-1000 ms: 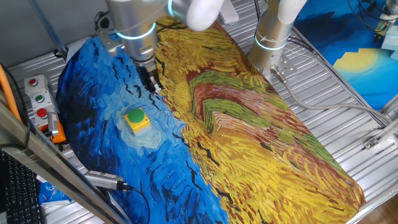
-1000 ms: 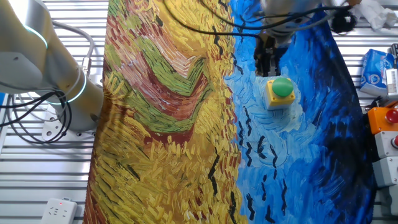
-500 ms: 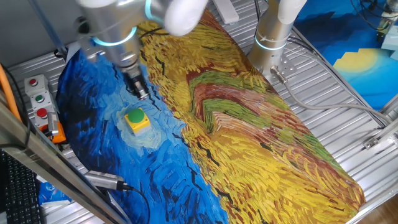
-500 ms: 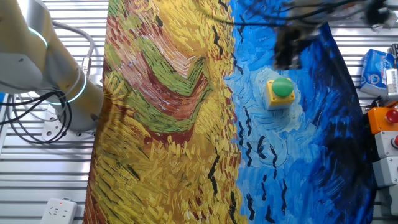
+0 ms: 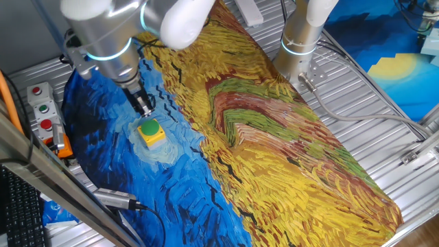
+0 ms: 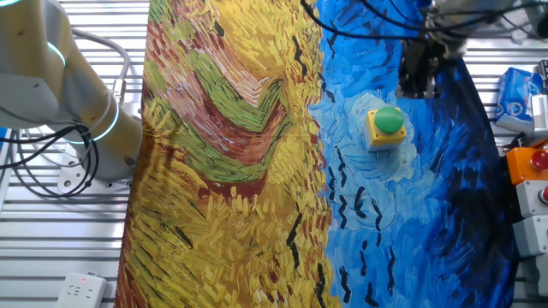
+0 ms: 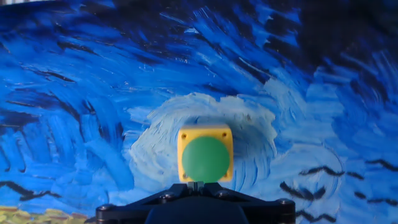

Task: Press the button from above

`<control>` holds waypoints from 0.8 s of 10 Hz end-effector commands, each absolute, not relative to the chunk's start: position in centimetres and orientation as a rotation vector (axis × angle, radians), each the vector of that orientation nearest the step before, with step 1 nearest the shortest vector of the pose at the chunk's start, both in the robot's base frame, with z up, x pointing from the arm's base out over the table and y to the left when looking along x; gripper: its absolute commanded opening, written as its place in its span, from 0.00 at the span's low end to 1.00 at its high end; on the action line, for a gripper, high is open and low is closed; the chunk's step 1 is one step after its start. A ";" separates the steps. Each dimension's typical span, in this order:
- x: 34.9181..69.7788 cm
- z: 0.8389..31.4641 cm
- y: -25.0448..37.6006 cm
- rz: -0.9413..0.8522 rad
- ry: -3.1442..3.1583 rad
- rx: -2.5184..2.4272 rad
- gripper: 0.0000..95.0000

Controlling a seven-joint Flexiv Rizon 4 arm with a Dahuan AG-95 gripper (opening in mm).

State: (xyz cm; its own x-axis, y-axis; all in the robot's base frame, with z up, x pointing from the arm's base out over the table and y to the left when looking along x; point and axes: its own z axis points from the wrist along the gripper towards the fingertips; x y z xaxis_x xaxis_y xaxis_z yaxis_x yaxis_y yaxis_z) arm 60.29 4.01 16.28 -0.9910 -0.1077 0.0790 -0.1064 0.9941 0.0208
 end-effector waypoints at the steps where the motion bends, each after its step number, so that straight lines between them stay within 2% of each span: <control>1: 60.4 15.1 3.8 -0.029 -3.062 0.172 0.00; 8: 60.7 12.2 3.4 -0.073 -3.056 0.177 0.00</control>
State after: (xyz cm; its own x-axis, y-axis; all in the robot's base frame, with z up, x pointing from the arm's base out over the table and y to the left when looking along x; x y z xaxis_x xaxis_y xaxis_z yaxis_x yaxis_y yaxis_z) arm 60.72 3.35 12.11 -0.9899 -0.1200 0.0761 -0.1161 0.9918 0.0542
